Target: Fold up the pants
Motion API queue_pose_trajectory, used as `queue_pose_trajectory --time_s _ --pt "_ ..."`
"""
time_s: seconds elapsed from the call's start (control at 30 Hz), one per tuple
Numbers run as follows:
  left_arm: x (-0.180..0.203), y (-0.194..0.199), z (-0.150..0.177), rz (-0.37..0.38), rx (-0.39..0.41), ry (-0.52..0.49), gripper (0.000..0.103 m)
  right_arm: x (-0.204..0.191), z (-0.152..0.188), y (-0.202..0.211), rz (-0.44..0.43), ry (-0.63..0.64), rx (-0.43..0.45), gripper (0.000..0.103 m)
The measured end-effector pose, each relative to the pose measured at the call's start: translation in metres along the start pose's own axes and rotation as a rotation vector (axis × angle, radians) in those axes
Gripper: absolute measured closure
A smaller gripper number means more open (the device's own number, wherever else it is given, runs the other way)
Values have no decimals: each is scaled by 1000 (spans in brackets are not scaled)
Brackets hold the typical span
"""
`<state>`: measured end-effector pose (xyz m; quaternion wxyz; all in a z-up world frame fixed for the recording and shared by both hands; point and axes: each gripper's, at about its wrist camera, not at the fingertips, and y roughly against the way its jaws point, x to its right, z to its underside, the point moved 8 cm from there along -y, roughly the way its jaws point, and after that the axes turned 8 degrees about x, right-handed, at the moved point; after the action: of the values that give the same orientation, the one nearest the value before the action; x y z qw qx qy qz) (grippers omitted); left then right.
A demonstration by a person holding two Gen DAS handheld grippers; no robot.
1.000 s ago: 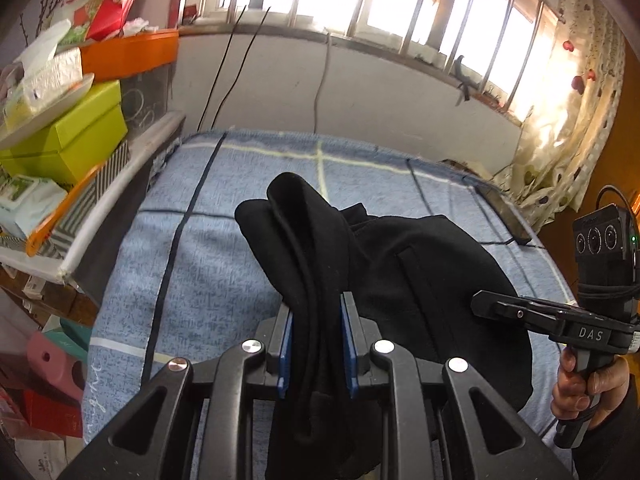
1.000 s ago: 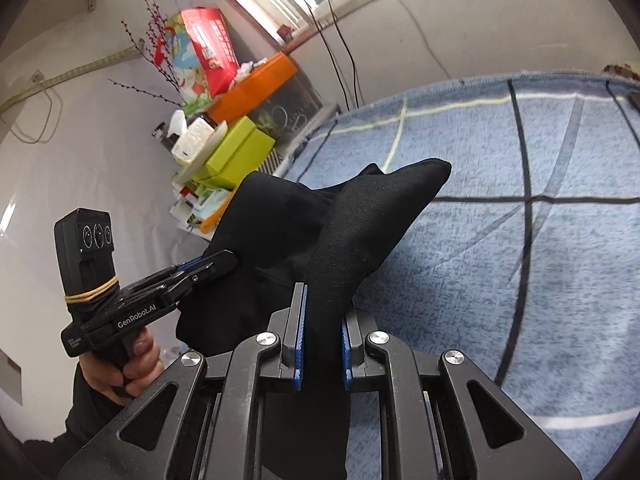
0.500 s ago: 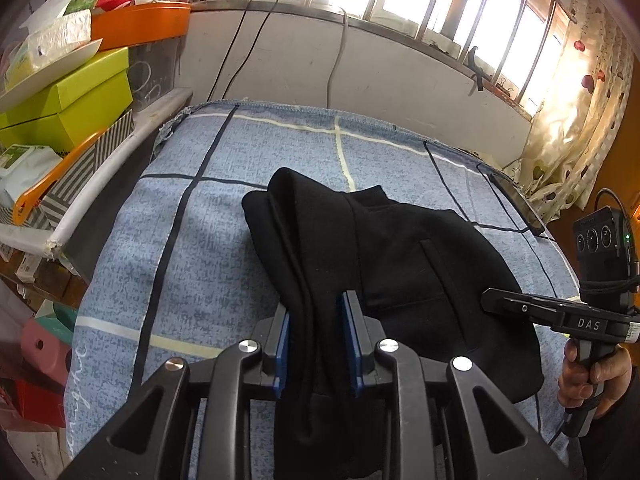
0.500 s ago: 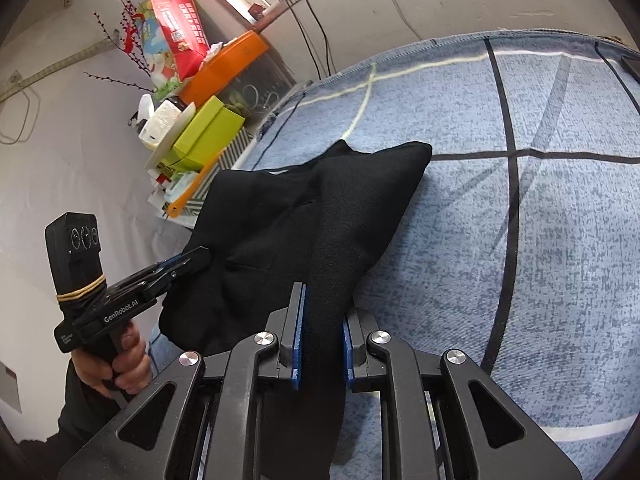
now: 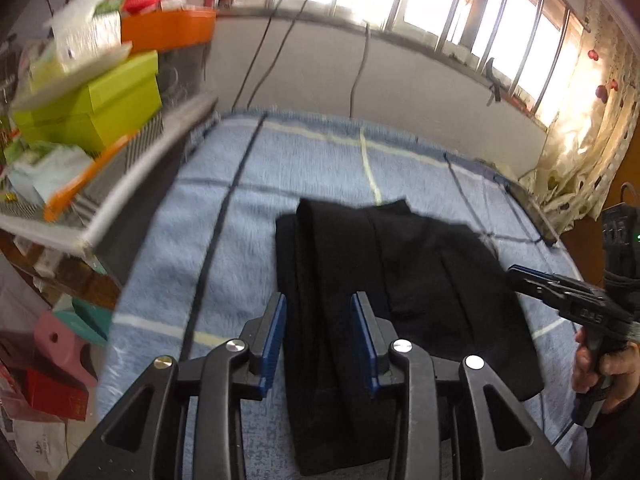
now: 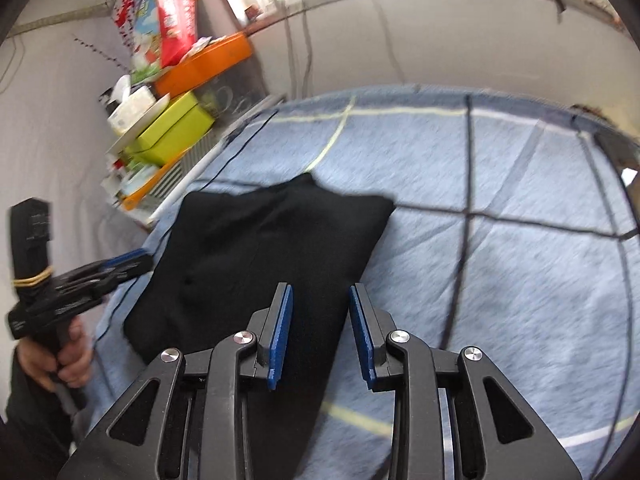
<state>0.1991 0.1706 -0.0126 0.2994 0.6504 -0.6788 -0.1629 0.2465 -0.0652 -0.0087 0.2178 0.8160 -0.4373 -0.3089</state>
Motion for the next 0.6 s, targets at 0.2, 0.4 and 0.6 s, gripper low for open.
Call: queue_pose_trajectory --time_s 0.2,0.4,0.6 --pt "30 -19 -28 14 26 -64 66 -6 -25 -24 10 54 17 90" --pt "30 -73 -18 -60 -54 -116 66 -3 -18 -72 103 191 -80 93" --pt "29 -70 -13 -64 -11 -155 65 -2 -16 -65 90 178 -57 94"
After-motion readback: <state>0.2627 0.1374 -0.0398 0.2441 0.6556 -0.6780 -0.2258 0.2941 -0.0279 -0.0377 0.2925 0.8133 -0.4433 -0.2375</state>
